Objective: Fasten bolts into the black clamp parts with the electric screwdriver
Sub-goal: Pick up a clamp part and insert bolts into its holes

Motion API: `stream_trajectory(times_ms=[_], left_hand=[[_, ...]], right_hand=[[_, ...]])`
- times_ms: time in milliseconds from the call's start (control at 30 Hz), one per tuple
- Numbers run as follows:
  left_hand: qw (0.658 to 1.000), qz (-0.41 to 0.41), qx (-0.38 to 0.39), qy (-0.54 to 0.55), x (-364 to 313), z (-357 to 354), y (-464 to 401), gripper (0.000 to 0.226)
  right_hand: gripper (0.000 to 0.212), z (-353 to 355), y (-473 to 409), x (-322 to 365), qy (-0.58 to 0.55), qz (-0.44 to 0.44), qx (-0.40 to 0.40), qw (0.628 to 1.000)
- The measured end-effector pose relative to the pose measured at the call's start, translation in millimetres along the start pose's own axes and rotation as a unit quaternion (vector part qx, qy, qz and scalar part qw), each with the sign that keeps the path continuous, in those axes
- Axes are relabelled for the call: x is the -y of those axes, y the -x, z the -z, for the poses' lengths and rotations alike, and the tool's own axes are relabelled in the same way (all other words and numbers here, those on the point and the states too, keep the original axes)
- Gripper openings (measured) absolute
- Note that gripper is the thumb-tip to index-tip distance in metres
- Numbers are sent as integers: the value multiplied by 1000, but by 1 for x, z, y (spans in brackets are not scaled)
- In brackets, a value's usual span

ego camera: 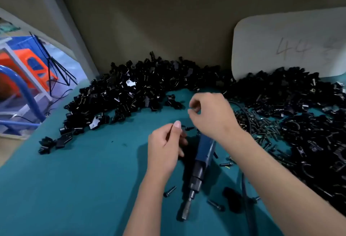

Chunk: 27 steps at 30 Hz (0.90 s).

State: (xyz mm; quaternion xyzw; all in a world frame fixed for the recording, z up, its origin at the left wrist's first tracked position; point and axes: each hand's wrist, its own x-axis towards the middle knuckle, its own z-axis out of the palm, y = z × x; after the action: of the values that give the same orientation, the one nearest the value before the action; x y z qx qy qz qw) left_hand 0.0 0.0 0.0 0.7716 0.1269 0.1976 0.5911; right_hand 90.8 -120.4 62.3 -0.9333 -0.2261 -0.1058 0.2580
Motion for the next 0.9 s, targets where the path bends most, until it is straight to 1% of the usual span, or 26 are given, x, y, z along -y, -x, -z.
stream_trajectory(times_ms=[67,100,133,200,233,267,300,367,433,500,533,567,600,633,667,700,733,767,800,833,867,900], left_hand=[[1000,-8,-17,-13,0,2,-8,43],[999,-7,-18,-36,0,2,-13,42],[999,-4,-19,-49,0,1,-17,42],[998,16,-37,-55,2,1,-24,39],[997,27,-49,-57,3,2,-26,37],[996,40,-56,-61,4,3,-27,35],[994,49,-70,-67,5,3,-29,32],[991,69,-97,-56,5,3,-29,24],[990,81,-111,8,3,3,-29,17],[988,94,-82,88,0,2,-31,39],[984,100,-56,137,-2,1,-32,44],[977,102,-30,187,-4,-1,-33,39],[969,104,-13,225,-8,-4,-31,27],[964,109,-11,244,-10,-7,-30,17],[960,120,-17,253,-12,-9,-28,12],[957,132,-24,257,-12,-11,-26,11],[955,143,-23,261,-12,-13,-25,11],[951,154,-15,268,-13,-14,-24,11],[946,163,-7,280,-15,-14,-22,13],[940,168,3,296,-16,-14,-20,16],[937,165,15,307,-17,-14,-18,21],[936,158,29,313,-17,-13,-17,25]], right_hand=[[16,-11,-22,0,37,2,15,999],[24,-19,-32,0,68,11,40,997],[35,-25,-43,3,100,17,78,992],[60,-43,-58,11,123,51,159,978],[66,-50,-63,16,129,64,193,970],[66,-55,-65,19,139,78,211,964],[61,-61,-68,21,142,87,205,965],[45,-62,-69,23,118,85,160,976],[39,-53,-61,23,41,64,114,991],[44,-36,-46,21,-57,53,82,994],[47,-26,-35,20,-85,57,77,992],[49,-16,-25,18,-95,63,81,990],[50,-6,-17,13,-96,68,99,988],[53,5,-10,5,-109,60,126,984],[53,19,-4,-2,-144,34,159,976],[48,30,-2,-12,-191,1,176,966],[39,38,-2,-24,-213,-29,161,963],[30,45,-4,-38,-196,-62,113,972],[26,50,-6,-53,-116,-102,51,987],[29,52,-7,-70,-14,-152,1,988],[35,51,-6,-85,77,-210,-15,974],[42,49,-2,-96,140,-257,2,956]])
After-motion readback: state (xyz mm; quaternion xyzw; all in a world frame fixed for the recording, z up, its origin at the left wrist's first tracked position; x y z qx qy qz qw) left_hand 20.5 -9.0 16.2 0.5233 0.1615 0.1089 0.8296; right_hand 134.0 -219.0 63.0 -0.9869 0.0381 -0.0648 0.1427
